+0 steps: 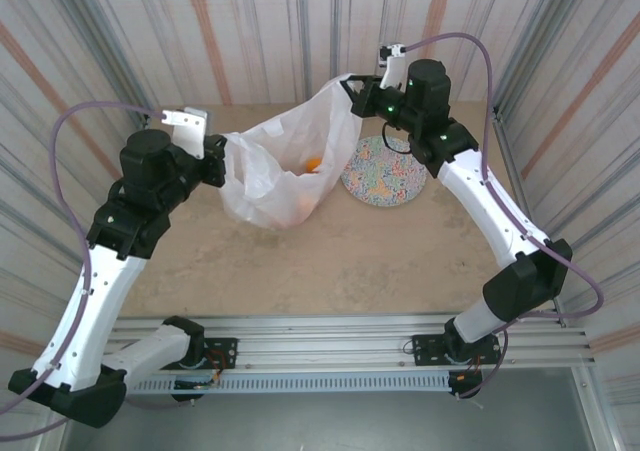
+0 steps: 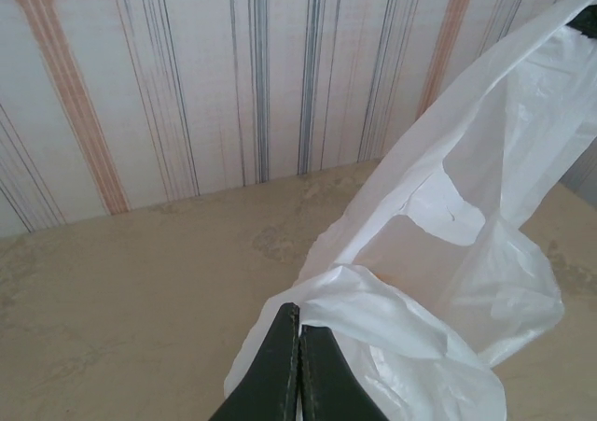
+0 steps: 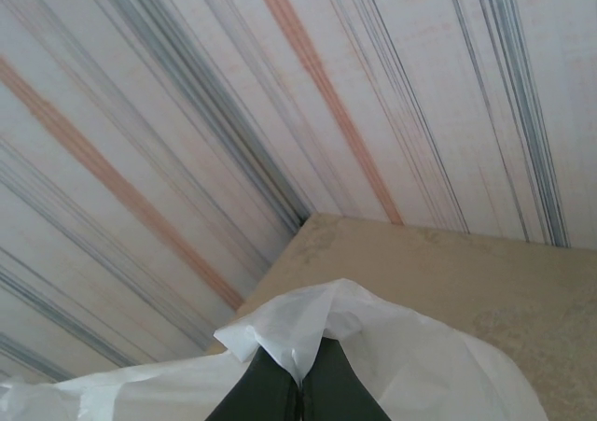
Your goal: Place the fruits into the plastic bag
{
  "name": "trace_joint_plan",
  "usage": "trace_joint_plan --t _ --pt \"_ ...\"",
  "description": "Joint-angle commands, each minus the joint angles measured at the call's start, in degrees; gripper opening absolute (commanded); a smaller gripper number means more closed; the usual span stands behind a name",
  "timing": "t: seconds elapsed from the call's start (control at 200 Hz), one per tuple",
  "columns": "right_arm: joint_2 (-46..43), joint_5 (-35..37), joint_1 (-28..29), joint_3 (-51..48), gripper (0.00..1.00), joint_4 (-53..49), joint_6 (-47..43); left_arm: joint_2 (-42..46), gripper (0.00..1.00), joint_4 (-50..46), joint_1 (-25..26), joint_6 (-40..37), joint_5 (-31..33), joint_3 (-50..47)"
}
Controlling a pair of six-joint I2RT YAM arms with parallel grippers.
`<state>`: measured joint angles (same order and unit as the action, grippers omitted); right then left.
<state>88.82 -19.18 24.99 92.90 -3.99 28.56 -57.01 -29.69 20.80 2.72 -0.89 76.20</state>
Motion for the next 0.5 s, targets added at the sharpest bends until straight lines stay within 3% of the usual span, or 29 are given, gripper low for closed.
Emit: trace_joint_plan --t 0.0,0.145,0.491 --pt "-0.2 0.6 -0.5 1.6 0.0 2.5 2.0 -0.4 0.0 3.2 -1.7 3.8 -1.3 2.3" --pt "3.0 1.0 -0.9 3.2 0.0 6.3 3.9 -3.4 0.0 5.2 -4.2 6.2 -0.8 4.3" --pt "14.3 -0.3 -1.2 14.1 0.0 10.4 9.3 -10.6 0.0 8.9 -4.6 8.0 1.5 12.9"
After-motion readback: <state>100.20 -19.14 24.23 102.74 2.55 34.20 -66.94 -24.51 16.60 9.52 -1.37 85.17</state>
